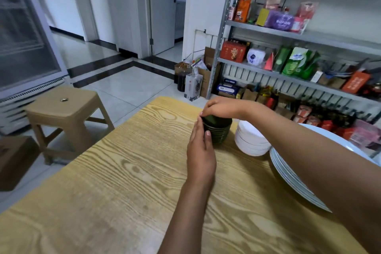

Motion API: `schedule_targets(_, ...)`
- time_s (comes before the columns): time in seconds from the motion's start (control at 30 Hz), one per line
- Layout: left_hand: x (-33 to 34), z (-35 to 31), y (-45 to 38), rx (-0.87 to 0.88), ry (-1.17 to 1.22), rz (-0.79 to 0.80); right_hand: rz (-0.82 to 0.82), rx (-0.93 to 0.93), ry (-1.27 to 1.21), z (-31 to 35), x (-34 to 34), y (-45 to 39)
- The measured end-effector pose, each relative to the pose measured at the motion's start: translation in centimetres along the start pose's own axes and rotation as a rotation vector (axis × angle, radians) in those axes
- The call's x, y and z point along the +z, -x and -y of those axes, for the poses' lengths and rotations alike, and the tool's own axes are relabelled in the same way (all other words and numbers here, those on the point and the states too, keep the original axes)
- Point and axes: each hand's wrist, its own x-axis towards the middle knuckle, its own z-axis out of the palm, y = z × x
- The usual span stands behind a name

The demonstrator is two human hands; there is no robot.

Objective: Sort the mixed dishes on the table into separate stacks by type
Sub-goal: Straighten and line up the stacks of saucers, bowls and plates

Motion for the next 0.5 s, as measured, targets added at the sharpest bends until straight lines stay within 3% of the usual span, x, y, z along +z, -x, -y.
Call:
schedule_targets(0.2, 0.7, -0.4, 0.5, 0.026, -0.025, 0.055, -0.007, -0.007, -0.029, -1.0, -0.3, 1.1)
schedule_targets(0.4, 0.8, -0.6, 0.9, 0.074, -0.197, 0.068, -0.014, 0.025, 0.008, -0.9, -0.2, 1.6)
schedule_targets(0.5, 0.6, -0.8, 0.8, 0.097, -0.282, 0.074, -0.094, 0.020, -0.023, -0.7, 0.3, 2.1)
